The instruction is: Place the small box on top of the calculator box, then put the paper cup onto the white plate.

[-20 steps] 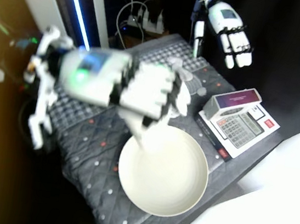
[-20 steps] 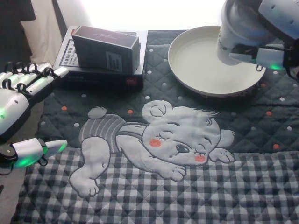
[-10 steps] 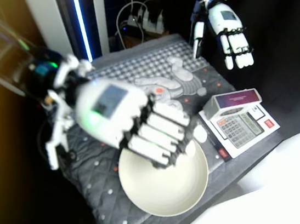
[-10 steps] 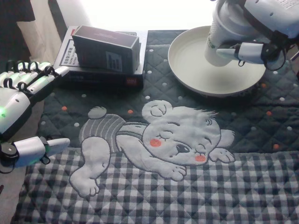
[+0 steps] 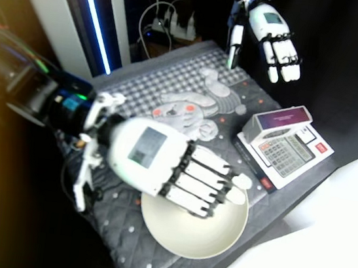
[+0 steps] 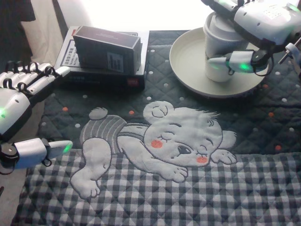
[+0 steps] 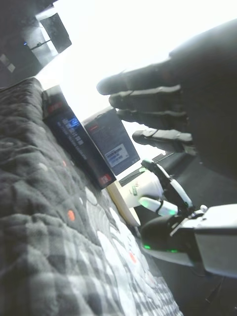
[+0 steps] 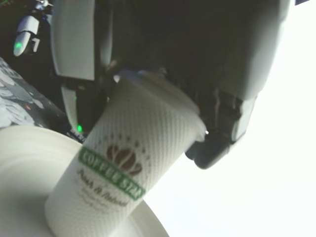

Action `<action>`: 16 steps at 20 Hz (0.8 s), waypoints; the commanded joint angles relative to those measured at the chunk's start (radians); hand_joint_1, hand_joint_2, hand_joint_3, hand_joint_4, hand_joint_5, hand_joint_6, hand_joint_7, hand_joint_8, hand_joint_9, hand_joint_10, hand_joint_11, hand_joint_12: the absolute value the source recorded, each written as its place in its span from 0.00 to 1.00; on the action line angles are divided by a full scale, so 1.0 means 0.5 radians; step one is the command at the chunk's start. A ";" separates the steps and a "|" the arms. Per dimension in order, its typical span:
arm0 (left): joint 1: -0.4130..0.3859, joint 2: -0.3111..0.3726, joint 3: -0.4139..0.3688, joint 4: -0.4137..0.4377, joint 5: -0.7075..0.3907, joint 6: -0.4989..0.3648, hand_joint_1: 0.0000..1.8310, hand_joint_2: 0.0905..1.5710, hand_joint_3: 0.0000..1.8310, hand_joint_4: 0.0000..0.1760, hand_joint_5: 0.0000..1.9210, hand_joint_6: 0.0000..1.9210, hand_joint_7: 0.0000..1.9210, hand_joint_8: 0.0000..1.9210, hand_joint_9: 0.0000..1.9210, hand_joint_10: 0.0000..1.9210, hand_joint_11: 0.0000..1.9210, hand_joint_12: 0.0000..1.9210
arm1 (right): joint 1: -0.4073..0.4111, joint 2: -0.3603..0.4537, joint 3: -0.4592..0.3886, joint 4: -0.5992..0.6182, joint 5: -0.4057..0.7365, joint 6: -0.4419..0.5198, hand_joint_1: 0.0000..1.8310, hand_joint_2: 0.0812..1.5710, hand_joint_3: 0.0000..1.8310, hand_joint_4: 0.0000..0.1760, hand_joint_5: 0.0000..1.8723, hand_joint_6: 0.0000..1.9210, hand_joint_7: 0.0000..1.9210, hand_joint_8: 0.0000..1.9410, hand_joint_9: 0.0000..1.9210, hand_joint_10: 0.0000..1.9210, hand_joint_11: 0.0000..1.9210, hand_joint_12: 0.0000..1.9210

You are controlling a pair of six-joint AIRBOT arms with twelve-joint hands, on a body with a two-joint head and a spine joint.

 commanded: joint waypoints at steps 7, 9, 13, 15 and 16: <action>-0.011 0.000 0.016 0.038 -0.223 -0.017 0.34 0.68 0.01 0.82 0.01 0.00 0.00 0.00 0.01 0.00 0.01 0.01 | 0.017 0.046 -0.013 -0.022 0.133 -0.002 0.27 0.64 0.00 0.79 0.00 0.00 0.00 0.00 0.00 0.00 0.00 0.50; -0.011 -0.001 0.016 0.030 -0.219 -0.017 0.33 0.66 0.00 0.90 0.01 0.00 0.00 0.00 0.01 0.00 0.02 0.02 | 0.017 0.081 -0.061 -0.069 0.151 -0.003 0.28 0.62 0.00 0.85 0.00 0.00 0.00 0.00 0.00 0.00 0.00 0.80; -0.010 -0.002 0.017 0.019 -0.210 -0.017 0.34 0.67 0.00 0.81 0.01 0.00 0.00 0.00 0.00 0.00 0.00 0.07 | 0.018 0.160 -0.143 -0.095 0.287 -0.019 0.28 0.60 0.00 0.98 0.00 0.00 0.00 0.00 0.00 0.00 0.00 0.88; -0.007 -0.002 0.018 0.016 -0.210 -0.017 0.35 0.67 0.00 0.73 0.00 0.00 0.00 0.00 0.00 0.00 0.00 0.07 | 0.018 0.190 -0.173 -0.099 0.341 -0.019 0.30 0.62 0.01 1.00 0.00 0.00 0.00 0.00 0.00 0.00 0.00 0.80; -0.007 -0.002 0.018 0.015 -0.210 -0.017 0.36 0.67 0.00 0.78 0.00 0.00 0.00 0.00 0.00 0.00 0.00 0.03 | 0.018 0.193 -0.174 -0.101 0.349 -0.019 0.32 0.66 0.01 0.92 0.00 0.00 0.00 0.00 0.00 0.00 0.00 0.76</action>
